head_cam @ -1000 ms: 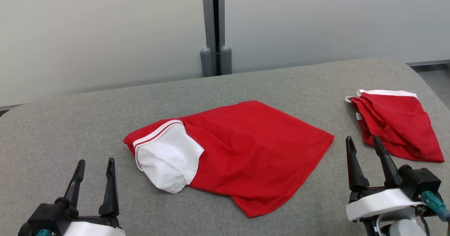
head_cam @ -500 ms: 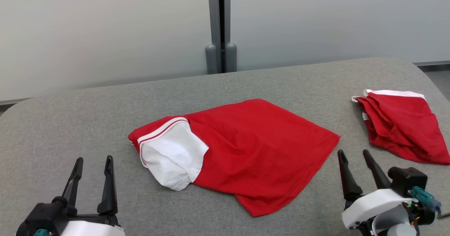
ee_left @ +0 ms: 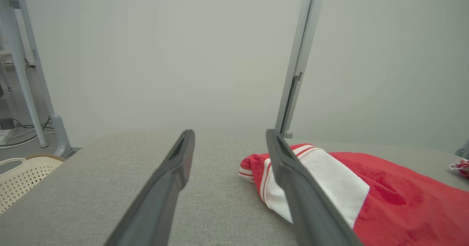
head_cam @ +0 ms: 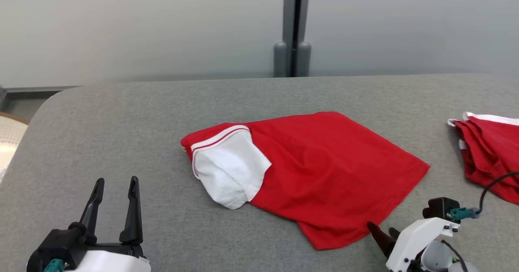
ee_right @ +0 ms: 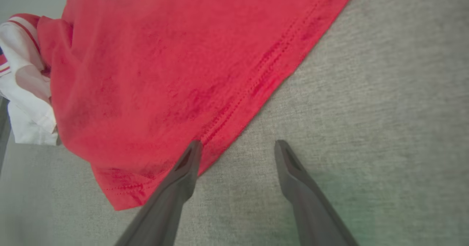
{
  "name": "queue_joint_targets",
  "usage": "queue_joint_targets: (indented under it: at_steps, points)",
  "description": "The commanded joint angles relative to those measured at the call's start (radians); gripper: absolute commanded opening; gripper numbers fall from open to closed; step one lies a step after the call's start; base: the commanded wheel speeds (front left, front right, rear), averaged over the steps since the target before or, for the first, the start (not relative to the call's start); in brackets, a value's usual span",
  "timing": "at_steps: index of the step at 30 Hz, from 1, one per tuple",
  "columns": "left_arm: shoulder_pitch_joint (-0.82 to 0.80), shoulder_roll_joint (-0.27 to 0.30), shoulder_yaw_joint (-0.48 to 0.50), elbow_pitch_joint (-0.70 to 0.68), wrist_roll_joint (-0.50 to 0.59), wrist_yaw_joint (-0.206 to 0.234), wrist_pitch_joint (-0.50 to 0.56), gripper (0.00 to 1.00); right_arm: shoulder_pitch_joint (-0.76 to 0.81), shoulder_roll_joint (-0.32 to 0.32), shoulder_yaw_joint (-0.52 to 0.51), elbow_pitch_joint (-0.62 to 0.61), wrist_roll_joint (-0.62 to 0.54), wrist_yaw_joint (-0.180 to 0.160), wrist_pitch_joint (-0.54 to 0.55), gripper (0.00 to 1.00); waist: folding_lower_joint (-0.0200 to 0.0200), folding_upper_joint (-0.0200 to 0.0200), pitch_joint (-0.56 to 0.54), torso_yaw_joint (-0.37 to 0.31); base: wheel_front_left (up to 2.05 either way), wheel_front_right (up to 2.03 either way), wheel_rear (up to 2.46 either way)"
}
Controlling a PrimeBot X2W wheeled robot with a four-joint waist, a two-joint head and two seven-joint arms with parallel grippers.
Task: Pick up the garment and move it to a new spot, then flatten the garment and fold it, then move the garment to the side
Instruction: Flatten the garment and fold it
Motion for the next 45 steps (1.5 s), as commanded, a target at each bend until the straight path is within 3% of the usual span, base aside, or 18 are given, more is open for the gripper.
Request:
queue_joint_targets:
  at_steps: [1,9,10,11,12,13,21,26,32,38,39,40,41,45]
  points:
    - [-0.015,0.003,0.002,0.003,0.010,-0.003,0.000,1.00,-0.013,0.000,-0.003,0.022,0.035,0.000,0.007,1.00,0.0000,0.0000,0.010,0.040,0.00,0.00,0.00]
    - [-0.029,0.013,-0.007,0.010,0.011,-0.010,0.002,1.00,-0.062,0.002,-0.044,0.162,0.091,-0.001,-0.084,1.00,0.0000,0.0000,0.034,0.115,0.00,0.00,0.00]
    - [-0.029,0.014,-0.007,0.012,0.010,-0.009,0.002,1.00,-0.068,0.003,-0.047,0.184,0.088,-0.001,-0.098,0.86,0.0000,0.0000,0.036,0.123,0.00,0.00,0.00]
    - [-0.030,0.015,-0.006,0.015,0.007,-0.011,0.002,1.00,-0.075,0.003,-0.050,0.203,0.085,-0.001,-0.113,0.44,0.0000,0.0000,0.037,0.130,0.00,0.00,0.00]
    - [-0.033,0.014,-0.006,0.016,0.005,-0.012,0.002,1.00,-0.082,0.004,-0.051,0.221,0.086,-0.001,-0.128,0.13,0.0000,0.0000,0.038,0.135,0.00,0.00,0.00]
    - [-0.033,0.015,-0.005,0.018,0.004,-0.013,0.001,1.00,-0.089,0.006,-0.050,0.235,0.087,-0.001,-0.139,0.00,0.0000,0.0000,0.038,0.139,0.00,0.00,0.00]
    - [-0.048,0.004,-0.011,0.010,0.002,-0.020,0.001,1.00,-0.193,-0.009,-0.068,0.160,0.095,0.000,-0.244,0.00,0.0000,0.0000,0.077,0.159,0.00,0.00,0.00]
    - [-0.084,-0.009,-0.033,0.013,0.008,-0.038,0.000,1.00,-0.342,-0.084,-0.146,0.123,0.035,0.000,-0.208,0.00,0.0000,0.0000,0.162,0.187,0.00,0.00,0.00]
    - [-0.155,-0.035,-0.061,0.031,0.017,-0.066,0.000,1.00,-0.571,-0.182,-0.252,0.184,-0.016,0.000,-0.155,0.00,0.0000,0.0000,0.261,0.234,0.00,0.00,0.00]
    - [-0.220,-0.055,-0.074,0.059,0.030,-0.097,0.000,1.00,-0.747,-0.224,-0.244,0.310,-0.091,0.000,-0.182,0.00,0.0000,0.0000,0.318,0.257,0.00,0.00,0.00]
    - [-0.227,-0.059,-0.074,0.064,0.034,-0.099,0.000,1.00,-0.765,-0.233,-0.247,0.343,-0.105,0.000,-0.195,0.09,0.0000,0.0000,0.320,0.257,0.00,0.00,0.00]
    - [-0.233,-0.062,-0.074,0.070,0.037,-0.104,0.000,1.00,-0.780,-0.241,-0.246,0.380,-0.126,0.000,-0.208,0.42,0.0000,0.0000,0.320,0.255,0.00,0.00,0.00]
    - [-0.237,-0.064,-0.072,0.075,0.038,-0.108,0.000,1.00,-0.790,-0.242,-0.245,0.415,-0.142,0.000,-0.219,1.00,0.0000,0.0000,0.316,0.252,0.00,0.00,0.00]
    - [-0.242,-0.067,-0.060,0.096,0.045,-0.119,0.000,1.00,-0.800,-0.239,-0.244,0.512,-0.203,0.000,-0.295,1.00,0.0000,0.0000,0.277,0.227,0.00,0.00,0.00]
